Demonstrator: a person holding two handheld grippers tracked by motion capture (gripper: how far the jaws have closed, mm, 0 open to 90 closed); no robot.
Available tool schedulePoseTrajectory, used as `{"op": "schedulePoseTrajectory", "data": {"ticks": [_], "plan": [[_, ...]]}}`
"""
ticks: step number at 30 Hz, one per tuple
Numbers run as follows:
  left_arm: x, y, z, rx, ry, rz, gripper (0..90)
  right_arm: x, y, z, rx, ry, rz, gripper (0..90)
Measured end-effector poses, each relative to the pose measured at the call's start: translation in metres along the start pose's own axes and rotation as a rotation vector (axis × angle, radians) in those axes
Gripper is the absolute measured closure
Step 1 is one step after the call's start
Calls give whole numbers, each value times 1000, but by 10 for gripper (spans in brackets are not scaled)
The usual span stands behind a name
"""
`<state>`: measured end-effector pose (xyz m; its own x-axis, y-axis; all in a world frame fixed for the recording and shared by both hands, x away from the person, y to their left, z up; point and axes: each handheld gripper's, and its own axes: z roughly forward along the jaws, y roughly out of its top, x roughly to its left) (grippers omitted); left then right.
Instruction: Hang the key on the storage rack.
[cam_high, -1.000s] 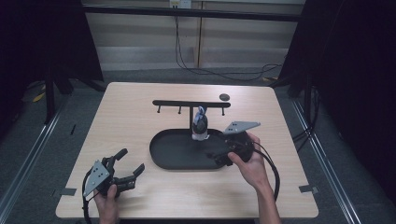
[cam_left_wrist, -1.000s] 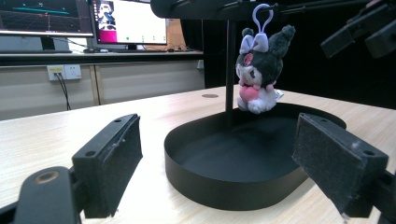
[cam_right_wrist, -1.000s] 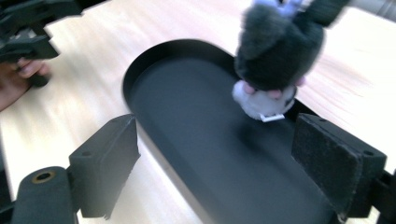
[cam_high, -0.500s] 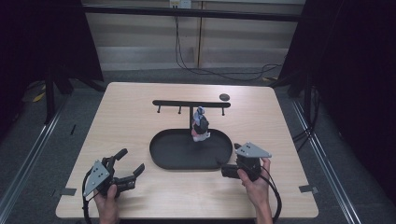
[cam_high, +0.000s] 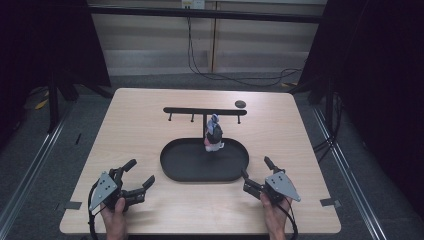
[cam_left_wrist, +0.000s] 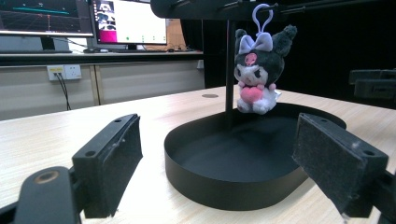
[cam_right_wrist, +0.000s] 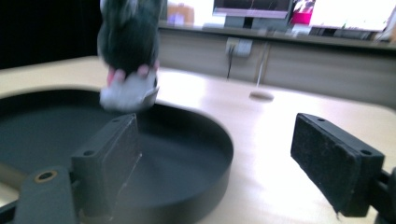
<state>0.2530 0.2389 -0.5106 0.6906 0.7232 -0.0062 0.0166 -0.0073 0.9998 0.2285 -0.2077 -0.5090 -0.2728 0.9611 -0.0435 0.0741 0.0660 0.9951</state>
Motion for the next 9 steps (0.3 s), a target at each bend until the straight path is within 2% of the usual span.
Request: {"op": "schedulePoseTrajectory", "data": {"ticks": [3,5,7,9], "plan": [[0,0,0,0,0,0,153,-1,-2,-5,-57,-2,27,145],[0,0,0,-1,0,0,153,-4,-4,-9,-106,-3,61,141],[0,0,0,1,0,2,153,-3,-5,-14,-148,20,44,141],[0,0,0,0,-1,0,153,-2,-5,-14,-148,34,27,141]]}}
